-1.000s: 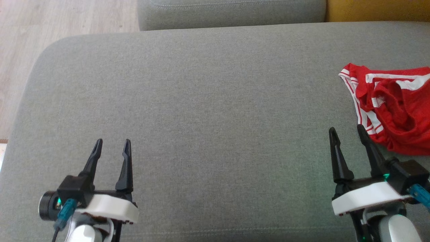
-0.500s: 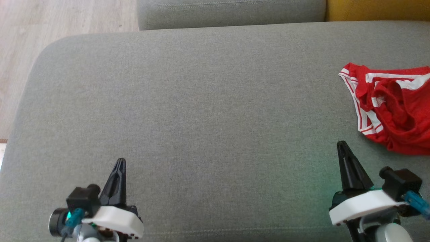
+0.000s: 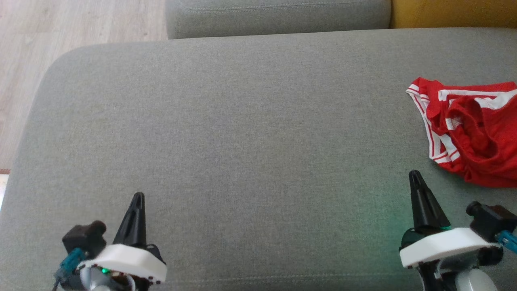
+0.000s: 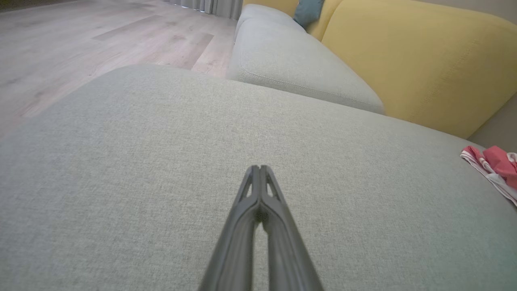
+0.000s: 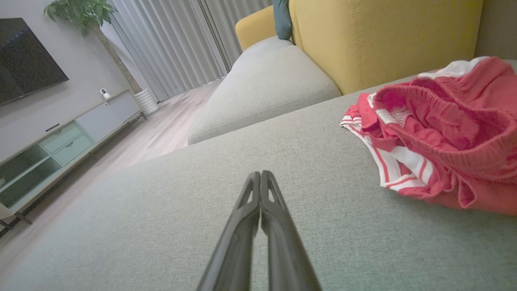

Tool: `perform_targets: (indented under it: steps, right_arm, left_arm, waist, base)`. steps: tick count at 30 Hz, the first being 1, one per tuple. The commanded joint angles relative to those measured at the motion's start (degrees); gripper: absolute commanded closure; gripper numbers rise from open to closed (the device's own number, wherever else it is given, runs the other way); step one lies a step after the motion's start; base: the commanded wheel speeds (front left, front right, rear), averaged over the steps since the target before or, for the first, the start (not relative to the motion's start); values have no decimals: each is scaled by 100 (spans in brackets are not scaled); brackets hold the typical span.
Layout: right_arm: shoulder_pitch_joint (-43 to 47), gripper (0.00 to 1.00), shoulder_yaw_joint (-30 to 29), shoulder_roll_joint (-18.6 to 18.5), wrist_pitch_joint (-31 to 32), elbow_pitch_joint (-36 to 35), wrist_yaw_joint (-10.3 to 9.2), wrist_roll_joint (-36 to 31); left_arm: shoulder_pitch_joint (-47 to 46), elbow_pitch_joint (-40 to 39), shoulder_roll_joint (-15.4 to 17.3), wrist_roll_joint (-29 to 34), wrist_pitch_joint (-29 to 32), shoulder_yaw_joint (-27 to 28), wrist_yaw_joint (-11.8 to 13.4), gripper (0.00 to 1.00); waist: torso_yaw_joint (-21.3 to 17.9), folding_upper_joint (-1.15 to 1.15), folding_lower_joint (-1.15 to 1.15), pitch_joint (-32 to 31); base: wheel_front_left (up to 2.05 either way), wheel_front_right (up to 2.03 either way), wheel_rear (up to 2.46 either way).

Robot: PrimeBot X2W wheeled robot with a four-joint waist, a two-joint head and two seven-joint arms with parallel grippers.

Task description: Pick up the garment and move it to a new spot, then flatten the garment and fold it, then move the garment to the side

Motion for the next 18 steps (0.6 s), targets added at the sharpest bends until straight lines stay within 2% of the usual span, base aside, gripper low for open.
perform_targets:
  steps: [1,18]
  right_arm:
    - [-229,100,-12,-87,16,-149,-1,183]
    - [-355,100,-56,-136,72,42,-1,1365]
  left_arm:
    - [-283,-155,33,-162,30,118,-55,100]
    - [-385,-75,-13,-1301,278,330,-217,100]
  waist:
    - [0,0,0,-4]
    - [0,0,0,-65]
  base:
    - [0,0,0]
    - [0,0,0]
